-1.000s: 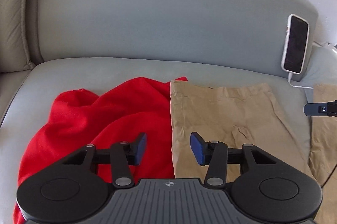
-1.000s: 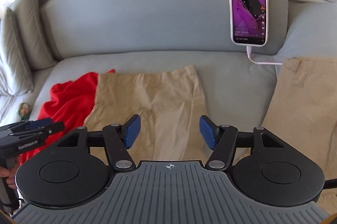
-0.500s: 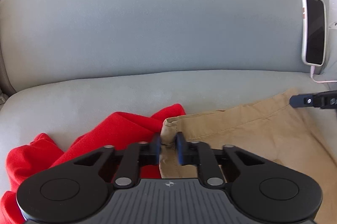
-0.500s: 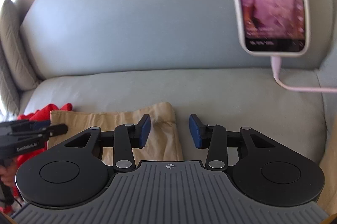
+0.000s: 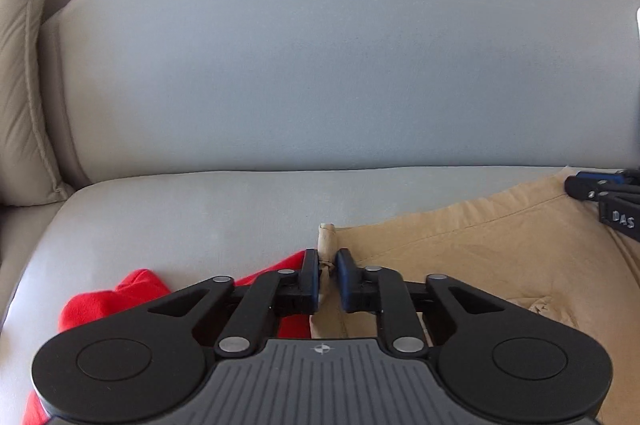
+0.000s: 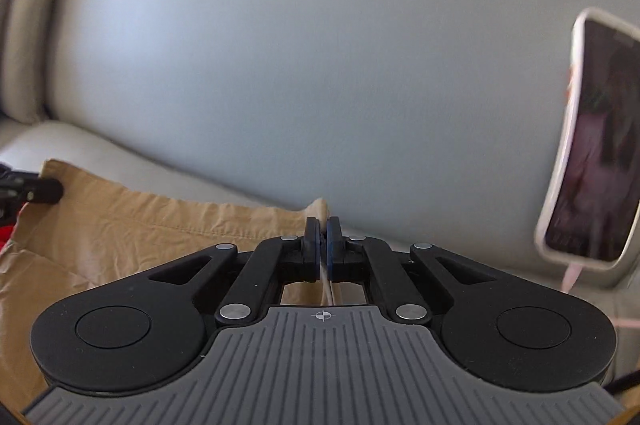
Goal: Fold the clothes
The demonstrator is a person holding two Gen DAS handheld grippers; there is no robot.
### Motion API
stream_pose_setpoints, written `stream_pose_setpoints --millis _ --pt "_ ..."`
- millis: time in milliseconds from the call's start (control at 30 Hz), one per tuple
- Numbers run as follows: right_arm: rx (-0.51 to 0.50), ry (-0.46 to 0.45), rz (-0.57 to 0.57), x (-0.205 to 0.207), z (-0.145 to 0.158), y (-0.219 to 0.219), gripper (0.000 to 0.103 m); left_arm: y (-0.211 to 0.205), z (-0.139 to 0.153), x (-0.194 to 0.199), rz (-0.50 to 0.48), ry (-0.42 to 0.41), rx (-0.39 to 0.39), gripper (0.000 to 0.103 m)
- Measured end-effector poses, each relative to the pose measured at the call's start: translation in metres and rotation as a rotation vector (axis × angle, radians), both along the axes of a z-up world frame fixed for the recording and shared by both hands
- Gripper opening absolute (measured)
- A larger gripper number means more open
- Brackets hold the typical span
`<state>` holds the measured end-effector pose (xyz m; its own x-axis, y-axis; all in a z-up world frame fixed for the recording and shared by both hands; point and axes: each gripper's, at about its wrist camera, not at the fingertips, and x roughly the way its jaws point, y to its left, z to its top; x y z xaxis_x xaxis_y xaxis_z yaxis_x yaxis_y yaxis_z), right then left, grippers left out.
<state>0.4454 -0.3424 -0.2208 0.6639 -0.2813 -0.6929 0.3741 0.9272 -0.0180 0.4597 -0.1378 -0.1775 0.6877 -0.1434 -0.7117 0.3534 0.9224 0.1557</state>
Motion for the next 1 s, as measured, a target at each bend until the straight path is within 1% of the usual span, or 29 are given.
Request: stream_pose_setpoints --millis 33,67,100,167,233,333,367,467,500,533,567,633,667,700,733,800,833,867,900,933,967,1000 --pt "-0.009 0.007 -0.007 0.001 -0.001 0.003 0.013 0.004 0.01 -0.005 0.012 -0.01 -0.018 0.03" --pt "-0.01 0.015 -0.01 0.0 0.003 0.004 0.02 0.009 0.023 -0.012 0.016 -0.023 -0.041 0.037" --pt "0.01 0.004 -0.005 -0.007 0.012 0.004 0.035 0.013 0.038 -0.021 0.013 -0.039 -0.06 0.037" --pt "0.064 -0.052 0.011 -0.028 0.039 0.003 0.036 0.024 0.075 -0.051 -0.005 -0.079 -0.087 0.039" --pt "0.08 -0.12 0.009 -0.06 0.076 0.007 0.036 0.036 0.114 -0.088 -0.032 -0.121 -0.114 0.044" --pt "0.118 -0.164 0.018 -0.115 0.136 0.022 0.036 0.058 0.17 -0.152 -0.087 -0.16 -0.16 0.055" --pt "0.128 -0.172 0.026 -0.136 0.157 0.03 0.037 0.067 0.185 -0.174 -0.095 -0.162 -0.173 0.063" --pt "0.142 -0.193 0.078 -0.212 0.22 0.053 0.039 0.091 0.225 -0.237 -0.121 -0.145 -0.215 0.065" --pt "0.142 -0.201 0.095 -0.236 0.239 0.066 0.043 0.098 0.235 -0.256 -0.133 -0.136 -0.229 0.065" --pt "0.141 -0.208 0.111 -0.258 0.256 0.078 0.049 0.105 0.242 -0.273 -0.146 -0.126 -0.244 0.065" --pt "0.14 -0.214 0.129 -0.281 0.272 0.088 0.052 0.111 0.246 -0.287 -0.157 -0.113 -0.256 0.067" --pt "0.139 -0.231 0.169 -0.327 0.294 0.112 0.06 0.113 0.231 -0.305 -0.189 -0.066 -0.261 0.068" --pt "0.145 -0.23 0.183 -0.343 0.302 0.121 0.063 0.111 0.216 -0.313 -0.198 -0.04 -0.253 0.068" --pt "0.159 -0.224 0.186 -0.358 0.306 0.129 0.068 0.108 0.199 -0.32 -0.205 -0.014 -0.244 0.068" --pt "0.181 -0.21 0.181 -0.37 0.305 0.135 0.071 0.105 0.183 -0.327 -0.211 0.013 -0.234 0.067" --pt "0.232 -0.164 0.157 -0.382 0.283 0.143 0.073 0.092 0.135 -0.337 -0.206 0.081 -0.213 0.059" --pt "0.261 -0.127 0.134 -0.383 0.263 0.143 0.075 0.084 0.107 -0.341 -0.202 0.114 -0.194 0.05" --pt "0.289 -0.08 0.102 -0.38 0.236 0.143 0.075 0.074 0.079 -0.343 -0.189 0.143 -0.161 0.018" --pt "0.298 -0.045 0.076 -0.375 0.207 0.145 0.074 0.063 0.053 -0.344 -0.172 0.17 -0.125 0.0" --pt "0.293 -0.017 0.056 -0.368 0.176 0.145 0.064 0.056 0.029 -0.345 -0.154 0.175 -0.096 0.0" --pt "0.289 0.011 0.036 -0.361 0.145 0.146 0.054 0.049 0.012 -0.346 -0.142 0.164 -0.072 0.0" --pt "0.271 0.036 0.017 -0.355 0.114 0.149 0.032 0.044 0.0 -0.349 -0.136 0.151 -0.04 0.0"
